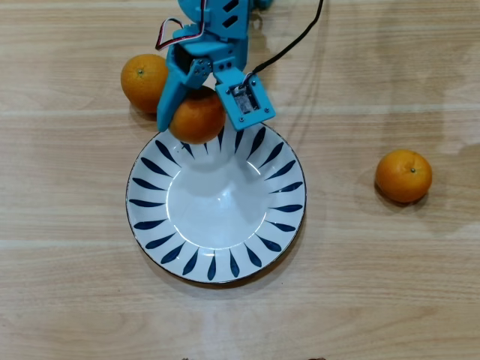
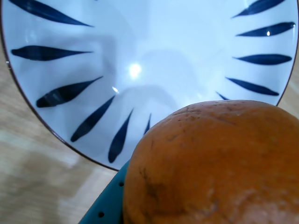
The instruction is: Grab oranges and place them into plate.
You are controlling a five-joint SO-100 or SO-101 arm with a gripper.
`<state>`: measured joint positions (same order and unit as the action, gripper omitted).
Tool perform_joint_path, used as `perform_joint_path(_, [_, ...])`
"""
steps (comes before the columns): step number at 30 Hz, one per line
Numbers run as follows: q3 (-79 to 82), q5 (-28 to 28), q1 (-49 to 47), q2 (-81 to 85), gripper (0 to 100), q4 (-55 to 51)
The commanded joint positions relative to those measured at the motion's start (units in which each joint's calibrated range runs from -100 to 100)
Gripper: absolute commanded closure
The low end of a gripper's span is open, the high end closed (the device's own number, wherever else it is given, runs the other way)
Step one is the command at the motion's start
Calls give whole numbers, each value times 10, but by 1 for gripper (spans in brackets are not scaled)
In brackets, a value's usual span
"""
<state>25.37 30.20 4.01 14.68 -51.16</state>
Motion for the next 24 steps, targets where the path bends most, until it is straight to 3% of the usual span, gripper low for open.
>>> perform_joint_path(1, [-59,-6,10,-25,68,10])
perform_joint_path(6, [-63,-1,7,-39,65,9])
perform_joint_path(11, [-63,-1,-8,-41,52,9])
perform_joint_path(17, [-64,15,-33,-37,52,7])
perform_joint_path(19, [-69,18,-51,-36,55,2])
perform_joint_path(24, [-73,44,-122,-13,75,2])
